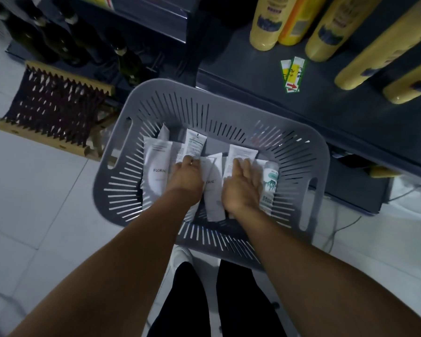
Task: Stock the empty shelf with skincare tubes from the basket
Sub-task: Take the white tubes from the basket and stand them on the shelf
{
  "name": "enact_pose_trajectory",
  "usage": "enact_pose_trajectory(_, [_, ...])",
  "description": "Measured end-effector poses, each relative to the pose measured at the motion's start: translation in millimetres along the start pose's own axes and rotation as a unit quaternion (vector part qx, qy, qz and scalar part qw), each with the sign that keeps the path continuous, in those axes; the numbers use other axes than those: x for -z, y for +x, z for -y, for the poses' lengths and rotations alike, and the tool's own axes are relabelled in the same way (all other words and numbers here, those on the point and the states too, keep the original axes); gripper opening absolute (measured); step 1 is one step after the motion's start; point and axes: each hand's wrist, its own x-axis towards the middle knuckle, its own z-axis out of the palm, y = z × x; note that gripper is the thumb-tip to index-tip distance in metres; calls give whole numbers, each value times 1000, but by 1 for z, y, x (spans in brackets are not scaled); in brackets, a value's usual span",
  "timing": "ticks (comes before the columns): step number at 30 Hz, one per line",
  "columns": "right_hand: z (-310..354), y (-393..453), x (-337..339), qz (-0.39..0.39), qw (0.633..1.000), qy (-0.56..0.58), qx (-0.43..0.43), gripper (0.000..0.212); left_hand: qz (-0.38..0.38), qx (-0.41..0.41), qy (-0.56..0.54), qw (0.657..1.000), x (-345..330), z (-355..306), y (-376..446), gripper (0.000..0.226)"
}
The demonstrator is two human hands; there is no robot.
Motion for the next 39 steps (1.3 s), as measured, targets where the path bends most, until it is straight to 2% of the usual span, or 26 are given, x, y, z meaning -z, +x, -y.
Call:
enact_pose_trajectory(3, [-9,8,9,-20,991,33,-129,73,-1,26,-32,999,-3,0,5,64])
enact_pose_trajectory(5, [-12,8,11,-13,985,42,-166,75,12,42,-38,998,-6,1,6,63])
enact_pose_trajectory(8, [-9,10,12,-34,987,53,-150,79,-6,49,-27,998,-8,0,7,56])
enact_pose_trajectory(11, [-2,13,12,-45,992,60,-101,72,-32,65,-64,995,-7,2,9,48])
enact_pose_trajectory(14, [-5,14,10,-26,997,36,-58,71,-33,55,-75,995,-7,6,13,52])
enact_pose_trajectory(20, [-14,21,14,45,993,28,-106,88,-12,74,-40,996,-12,9,21,68])
enact_pose_trajectory(24, [-13,22,12,41,987,98,-122,92,-11,103,-81,991,-7,3,16,80])
enact_pose_trajectory(28, [-6,17,9,0,955,251,-157,78,-5,125,-149,981,-3,0,8,90])
enact_pose_trajectory(29, [-3,17,11,-7,949,268,-165,80,-2,130,-159,979,-3,-1,6,91])
enact_pose_trajectory(33, [3,11,21,19,957,235,-167,91,1,152,-220,963,4,-2,-3,86])
enact_pose_trajectory(39, [6,-21,35,-1,939,314,-142,66,-46,131,-269,953,26,7,-25,52])
